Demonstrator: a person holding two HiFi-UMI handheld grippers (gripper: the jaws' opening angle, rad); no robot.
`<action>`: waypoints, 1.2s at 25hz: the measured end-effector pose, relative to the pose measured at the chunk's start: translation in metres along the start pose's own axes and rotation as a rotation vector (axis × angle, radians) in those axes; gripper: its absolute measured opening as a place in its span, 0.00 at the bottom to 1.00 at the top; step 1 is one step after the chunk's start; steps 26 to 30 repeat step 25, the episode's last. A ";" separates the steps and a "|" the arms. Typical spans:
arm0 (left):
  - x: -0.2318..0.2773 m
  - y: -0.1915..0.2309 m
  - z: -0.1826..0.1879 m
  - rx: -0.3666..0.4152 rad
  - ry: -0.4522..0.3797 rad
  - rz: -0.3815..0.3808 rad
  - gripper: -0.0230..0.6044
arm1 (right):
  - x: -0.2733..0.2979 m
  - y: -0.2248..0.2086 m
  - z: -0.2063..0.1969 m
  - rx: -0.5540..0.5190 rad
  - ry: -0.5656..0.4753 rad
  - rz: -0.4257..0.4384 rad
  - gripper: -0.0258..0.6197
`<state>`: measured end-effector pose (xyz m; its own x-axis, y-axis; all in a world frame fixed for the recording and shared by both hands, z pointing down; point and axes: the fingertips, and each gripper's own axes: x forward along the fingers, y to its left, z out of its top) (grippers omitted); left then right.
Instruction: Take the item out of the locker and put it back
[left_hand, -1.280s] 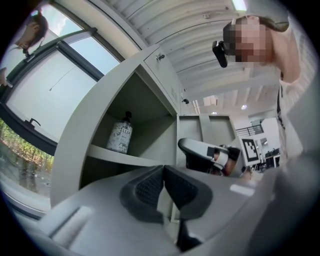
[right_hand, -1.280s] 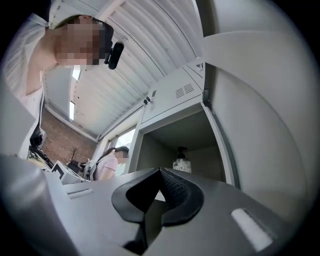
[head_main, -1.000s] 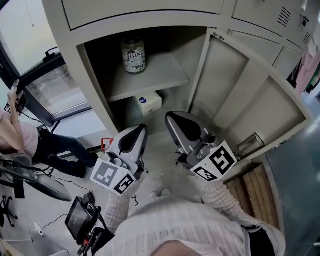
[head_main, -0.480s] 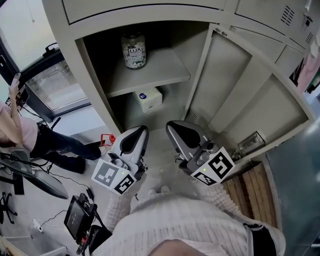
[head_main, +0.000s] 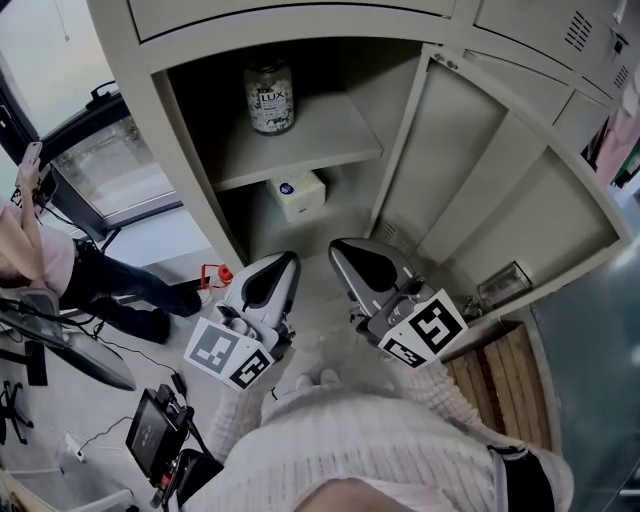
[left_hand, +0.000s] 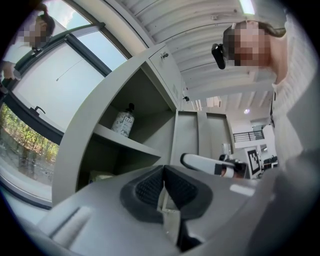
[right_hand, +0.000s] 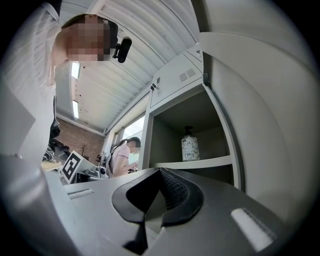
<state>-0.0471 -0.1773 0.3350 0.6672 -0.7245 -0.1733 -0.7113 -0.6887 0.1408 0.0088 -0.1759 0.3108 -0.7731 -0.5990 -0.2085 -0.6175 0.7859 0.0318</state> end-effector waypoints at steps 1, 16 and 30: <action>0.001 -0.002 0.000 0.001 0.002 -0.005 0.05 | 0.001 0.001 -0.001 0.001 0.005 0.002 0.04; 0.001 -0.004 -0.007 -0.042 0.016 -0.017 0.05 | 0.006 -0.004 -0.010 0.038 0.041 -0.001 0.04; 0.005 -0.002 -0.007 -0.075 0.006 -0.032 0.05 | 0.013 -0.002 -0.014 0.030 0.062 0.015 0.04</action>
